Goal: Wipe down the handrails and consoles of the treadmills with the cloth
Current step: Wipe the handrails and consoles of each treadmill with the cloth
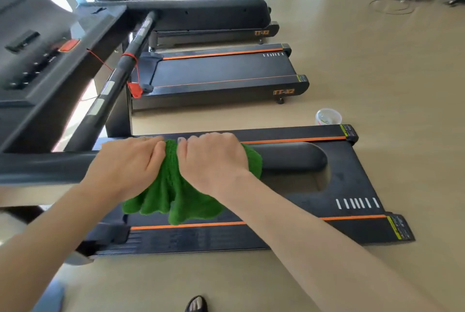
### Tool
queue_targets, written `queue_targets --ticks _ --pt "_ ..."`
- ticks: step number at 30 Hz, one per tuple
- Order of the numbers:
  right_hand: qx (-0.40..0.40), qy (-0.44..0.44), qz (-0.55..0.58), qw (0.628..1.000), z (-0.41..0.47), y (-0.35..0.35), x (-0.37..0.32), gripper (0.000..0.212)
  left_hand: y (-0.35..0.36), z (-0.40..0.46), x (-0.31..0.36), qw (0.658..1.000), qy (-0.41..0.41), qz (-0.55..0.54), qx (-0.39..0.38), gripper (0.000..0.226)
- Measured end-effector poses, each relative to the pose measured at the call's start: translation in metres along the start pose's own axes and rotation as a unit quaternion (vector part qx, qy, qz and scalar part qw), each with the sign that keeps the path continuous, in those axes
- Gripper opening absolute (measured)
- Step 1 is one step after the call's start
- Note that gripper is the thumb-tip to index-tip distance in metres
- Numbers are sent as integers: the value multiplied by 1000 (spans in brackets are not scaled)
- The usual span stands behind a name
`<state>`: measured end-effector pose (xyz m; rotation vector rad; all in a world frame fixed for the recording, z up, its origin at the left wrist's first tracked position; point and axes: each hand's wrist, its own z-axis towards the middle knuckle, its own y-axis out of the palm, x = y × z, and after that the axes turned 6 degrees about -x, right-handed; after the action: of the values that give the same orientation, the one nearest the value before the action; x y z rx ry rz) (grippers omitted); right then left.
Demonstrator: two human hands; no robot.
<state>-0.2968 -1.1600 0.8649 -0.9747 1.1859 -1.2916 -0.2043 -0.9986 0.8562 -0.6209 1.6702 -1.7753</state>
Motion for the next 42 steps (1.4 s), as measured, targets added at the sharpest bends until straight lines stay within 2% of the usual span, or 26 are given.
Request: queue_targets --ticks 4,9,10,12,13,14,16,17,18,19,20,22,24,25,27,29,31,32,33,35,36,37,38,39,40,42 --pt "-59 -40 3 997 2 -6 12 56 -8 9 21 999 -28 5 -43 48" --pt "-233 60 39 970 -7 -25 99 63 -20 47 85 989 -8 -3 -148 43" --pt "-266 91 67 957 -11 -26 122 60 -18 58 100 985 3 -12 -170 48" --pt "-327 149 220 907 -25 -30 163 43 -17 76 124 975 13 -49 -218 55" --pt "-338 176 356 853 -37 -32 178 32 -16 83 130 966 7 -82 -245 56" --pt "-322 203 491 784 -51 -29 190 25 -17 88 131 955 -4 -125 -268 57" --pt "-210 267 657 673 -75 -13 196 33 -19 85 117 941 -28 -191 -277 63" --pt "-144 297 705 627 -83 -1 190 40 -20 77 107 947 -39 -193 -252 63" --pt "-87 325 753 566 -91 12 183 42 -20 68 99 962 -45 -166 -212 62" --pt "-37 340 803 488 -99 24 174 41 -19 59 96 978 -43 -119 -168 60" --pt "8 345 839 421 -104 38 167 39 -19 53 98 989 -31 -79 -124 56" --pt "80 350 874 327 -110 58 152 44 -13 47 114 997 11 -54 -57 50" --pt "141 355 896 227 -111 77 142 52 -9 51 129 997 38 -56 -35 49" --pt "156 357 901 190 -110 79 137 49 -8 52 132 997 41 -57 -33 50" --pt "176 379 894 158 -106 76 135 41 -6 54 130 997 41 -59 -35 49" --pt "191 403 874 190 -104 67 141 38 -6 51 126 997 48 -52 -39 48" --pt "207 442 825 285 -100 55 143 37 -6 50 125 996 57 -53 -39 50" --pt "223 462 784 351 -96 50 141 38 -6 50 124 996 62 -53 -40 51" --pt "244 470 726 439 -94 46 142 40 -6 51 124 995 67 -55 -37 51" --pt "243 454 540 666 -84 34 142 50 -5 50 120 995 90 -44 -19 50" --pt "215 420 417 777 -79 29 138 52 -5 48 116 994 105 -35 -6 50" --pt "205 360 291 862 -76 22 129 48 -4 45 110 992 122 -27 7 49" --pt "218 277 195 915 -74 17 115 42 -4 43 104 990 136 -24 17 47" --pt "229 195 131 945 -72 17 95 36 -5 40 95 988 148 -25 24 44" --pt "230 135 99 959 -70 21 73 33 -5 37 86 986 159 -28 31 44" --pt "211 94 87 969 -61 39 32 39 -4 29 58 982 180 -15 47 43"
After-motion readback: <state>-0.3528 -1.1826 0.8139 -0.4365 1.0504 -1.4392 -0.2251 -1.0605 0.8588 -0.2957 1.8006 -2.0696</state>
